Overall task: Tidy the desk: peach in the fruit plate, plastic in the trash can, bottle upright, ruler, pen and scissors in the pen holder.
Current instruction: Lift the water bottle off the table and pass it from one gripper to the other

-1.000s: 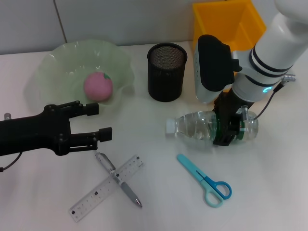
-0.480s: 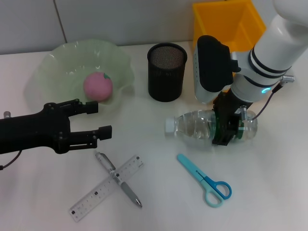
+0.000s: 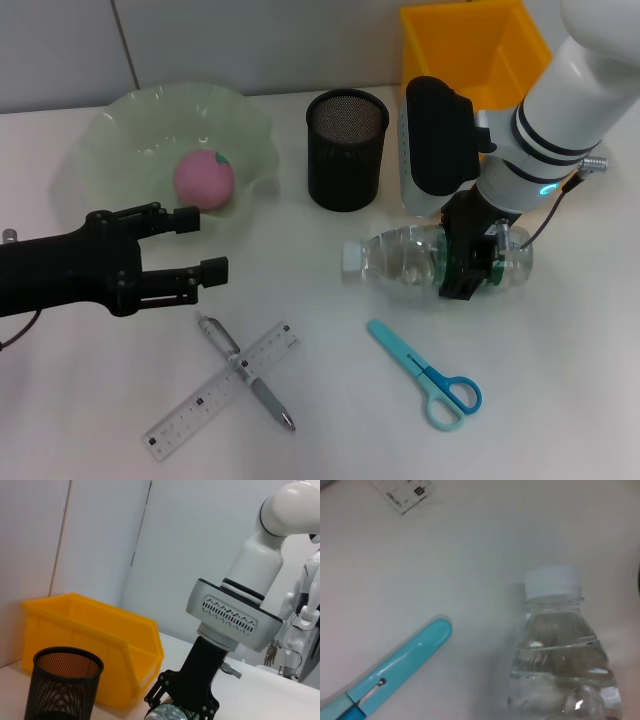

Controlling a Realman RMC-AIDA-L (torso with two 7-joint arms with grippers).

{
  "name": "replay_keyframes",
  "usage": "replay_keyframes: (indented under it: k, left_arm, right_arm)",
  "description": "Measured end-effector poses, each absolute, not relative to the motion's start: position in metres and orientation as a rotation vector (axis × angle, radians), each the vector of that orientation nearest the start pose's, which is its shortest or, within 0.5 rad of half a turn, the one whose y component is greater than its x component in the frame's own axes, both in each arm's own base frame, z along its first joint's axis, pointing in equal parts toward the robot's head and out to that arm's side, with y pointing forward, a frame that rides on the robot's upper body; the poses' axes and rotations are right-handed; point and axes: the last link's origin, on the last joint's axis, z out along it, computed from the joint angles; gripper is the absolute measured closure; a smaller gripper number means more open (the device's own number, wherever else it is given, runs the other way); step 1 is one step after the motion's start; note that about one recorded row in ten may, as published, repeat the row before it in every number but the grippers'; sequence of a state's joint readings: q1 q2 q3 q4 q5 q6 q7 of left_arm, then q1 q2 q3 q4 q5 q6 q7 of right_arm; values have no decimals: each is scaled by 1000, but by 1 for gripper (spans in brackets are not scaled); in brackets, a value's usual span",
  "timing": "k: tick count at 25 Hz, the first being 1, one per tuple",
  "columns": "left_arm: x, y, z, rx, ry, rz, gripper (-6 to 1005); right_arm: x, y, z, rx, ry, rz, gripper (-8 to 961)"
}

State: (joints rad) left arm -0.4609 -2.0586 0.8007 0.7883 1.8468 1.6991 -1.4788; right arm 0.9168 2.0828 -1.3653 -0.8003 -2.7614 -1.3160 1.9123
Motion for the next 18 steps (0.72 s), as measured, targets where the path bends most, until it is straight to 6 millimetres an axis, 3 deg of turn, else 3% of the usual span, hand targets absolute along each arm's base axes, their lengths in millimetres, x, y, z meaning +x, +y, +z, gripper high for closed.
replay_keyframes:
  k: [18]
  left_arm:
    - [-247,315,27,-2772,-582,-839,160]
  right_arm:
    - [174,403,-36,-2830,31,-826,183]
